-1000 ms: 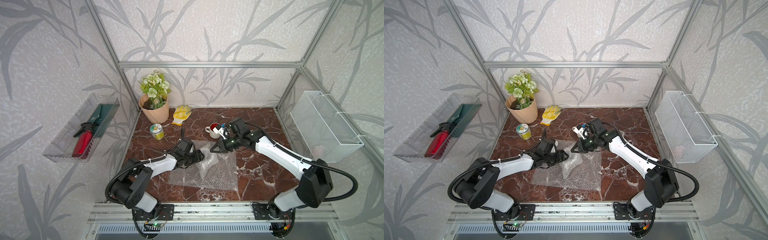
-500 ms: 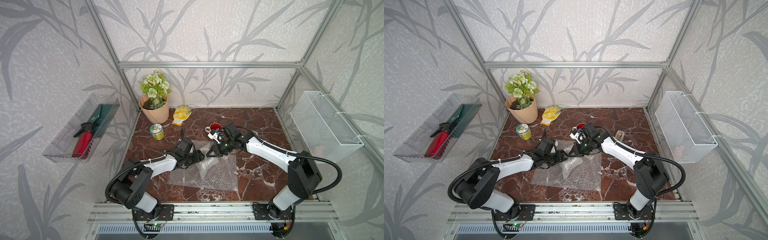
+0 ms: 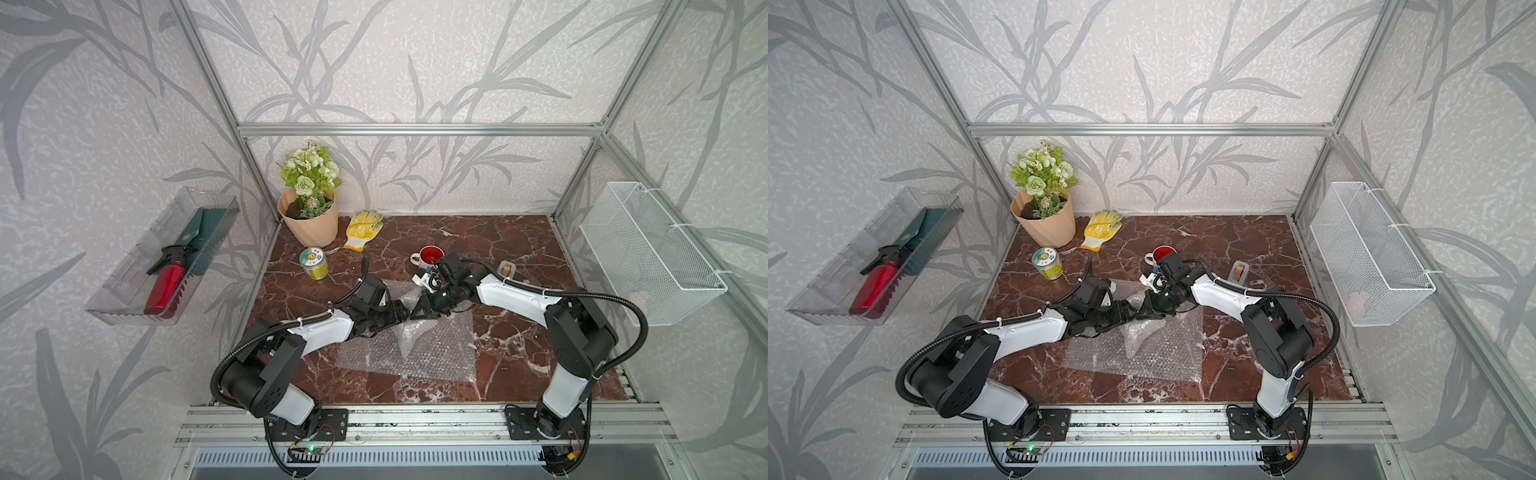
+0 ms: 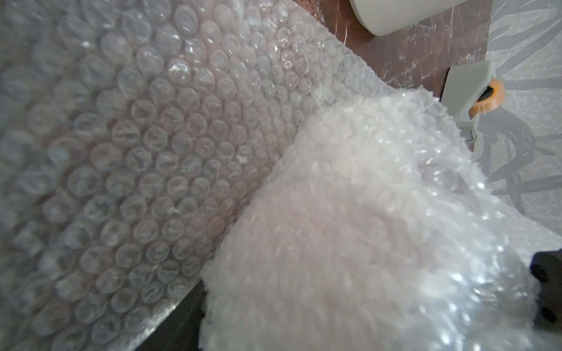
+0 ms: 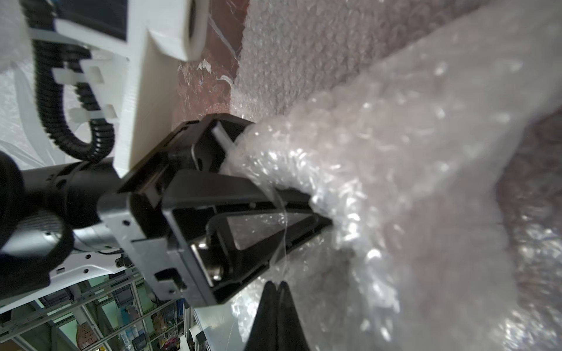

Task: Wrap mugs in bubble wrap
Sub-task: Stick the tape on the bubble wrap.

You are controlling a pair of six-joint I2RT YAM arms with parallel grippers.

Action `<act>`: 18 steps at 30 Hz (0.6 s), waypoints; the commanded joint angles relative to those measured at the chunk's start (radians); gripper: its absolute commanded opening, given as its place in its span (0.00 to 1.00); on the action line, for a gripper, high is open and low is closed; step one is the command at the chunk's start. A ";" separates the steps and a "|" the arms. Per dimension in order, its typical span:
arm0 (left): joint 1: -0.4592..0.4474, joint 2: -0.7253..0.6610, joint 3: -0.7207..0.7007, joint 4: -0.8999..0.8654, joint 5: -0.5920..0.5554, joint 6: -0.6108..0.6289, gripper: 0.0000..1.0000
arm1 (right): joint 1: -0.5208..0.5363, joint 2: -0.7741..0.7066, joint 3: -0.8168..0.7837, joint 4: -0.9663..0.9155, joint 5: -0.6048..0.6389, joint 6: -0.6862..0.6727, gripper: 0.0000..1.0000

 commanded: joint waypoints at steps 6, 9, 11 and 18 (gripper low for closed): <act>-0.011 0.019 -0.034 -0.088 -0.011 0.004 0.70 | 0.025 0.011 0.033 -0.191 0.159 -0.079 0.00; -0.012 0.024 -0.031 -0.094 -0.014 0.003 0.70 | 0.050 0.023 0.066 -0.252 0.223 -0.129 0.00; -0.012 0.026 -0.031 -0.095 -0.015 0.001 0.70 | 0.069 0.022 0.075 -0.277 0.270 -0.163 0.00; -0.012 0.022 -0.031 -0.094 -0.017 -0.006 0.70 | 0.130 0.005 0.078 -0.334 0.425 -0.290 0.00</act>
